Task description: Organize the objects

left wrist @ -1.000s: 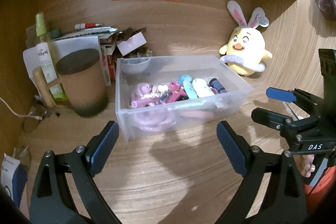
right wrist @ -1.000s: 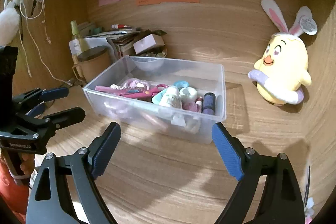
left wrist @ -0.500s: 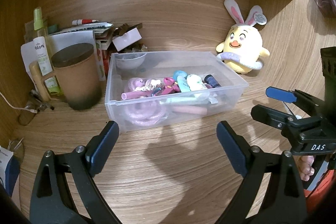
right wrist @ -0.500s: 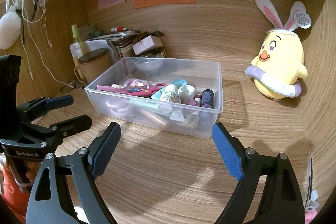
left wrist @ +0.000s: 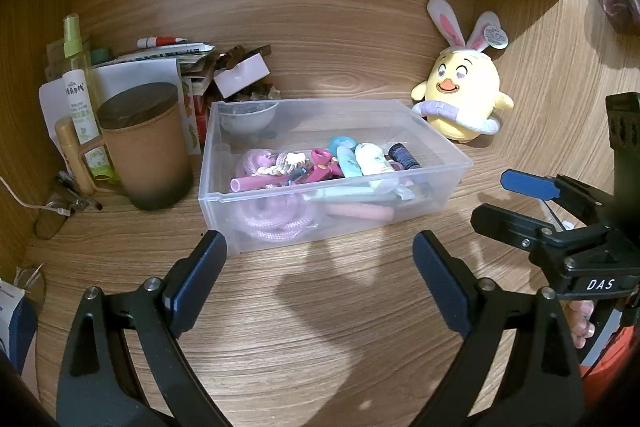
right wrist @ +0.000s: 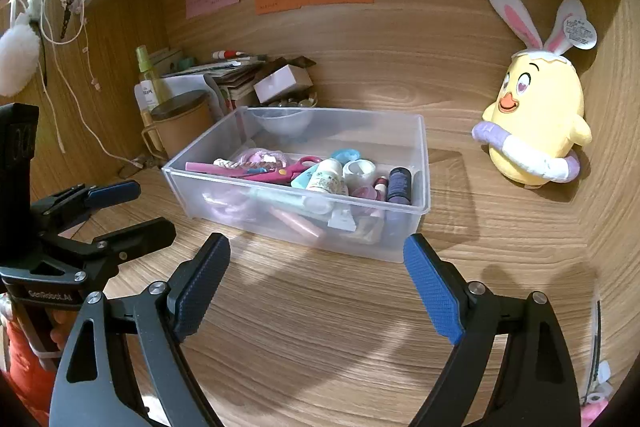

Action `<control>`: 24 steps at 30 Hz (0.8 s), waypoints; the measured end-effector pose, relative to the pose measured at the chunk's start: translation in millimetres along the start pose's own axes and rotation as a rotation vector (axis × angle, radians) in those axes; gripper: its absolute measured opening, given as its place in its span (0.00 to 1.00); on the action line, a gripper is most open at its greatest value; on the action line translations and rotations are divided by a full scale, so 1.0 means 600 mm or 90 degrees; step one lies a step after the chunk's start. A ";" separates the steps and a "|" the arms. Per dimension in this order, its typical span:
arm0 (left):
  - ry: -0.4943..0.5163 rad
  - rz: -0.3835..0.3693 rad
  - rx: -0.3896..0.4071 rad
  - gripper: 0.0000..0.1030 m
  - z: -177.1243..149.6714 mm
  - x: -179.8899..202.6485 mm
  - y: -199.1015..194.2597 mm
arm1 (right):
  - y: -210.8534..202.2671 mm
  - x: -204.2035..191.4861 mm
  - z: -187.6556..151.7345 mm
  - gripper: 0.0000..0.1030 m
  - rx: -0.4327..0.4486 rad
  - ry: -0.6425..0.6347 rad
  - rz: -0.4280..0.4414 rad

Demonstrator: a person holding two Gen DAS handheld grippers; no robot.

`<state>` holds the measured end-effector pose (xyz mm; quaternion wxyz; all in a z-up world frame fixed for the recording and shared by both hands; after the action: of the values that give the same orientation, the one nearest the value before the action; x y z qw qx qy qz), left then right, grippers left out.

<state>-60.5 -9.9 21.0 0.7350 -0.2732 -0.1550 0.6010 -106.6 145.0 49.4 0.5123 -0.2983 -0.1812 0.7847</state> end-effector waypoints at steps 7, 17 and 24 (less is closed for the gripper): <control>-0.004 -0.003 -0.004 0.92 -0.003 0.001 0.005 | 0.003 0.000 -0.001 0.84 -0.003 0.001 0.001; -0.005 -0.006 -0.002 0.93 -0.002 0.007 0.003 | 0.004 0.003 -0.001 0.84 -0.005 0.002 0.003; -0.009 -0.002 -0.008 0.96 0.000 0.008 0.004 | 0.006 0.004 -0.001 0.84 -0.007 0.004 0.004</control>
<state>-61.2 -4.8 18.8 0.7332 -0.2735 -0.1643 0.6005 -109.6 145.6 46.2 0.5084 -0.3038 -0.1828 0.7847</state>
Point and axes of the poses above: each gripper's, at about its wrist camera, not at the fingertips, and y roughly the way its jaws point, x to its right, z to its top, the point moved 2 cm from there along y, roughly the way its jaws point, and after that the axes turned 14 degrees about y, right-handed, at the moved point
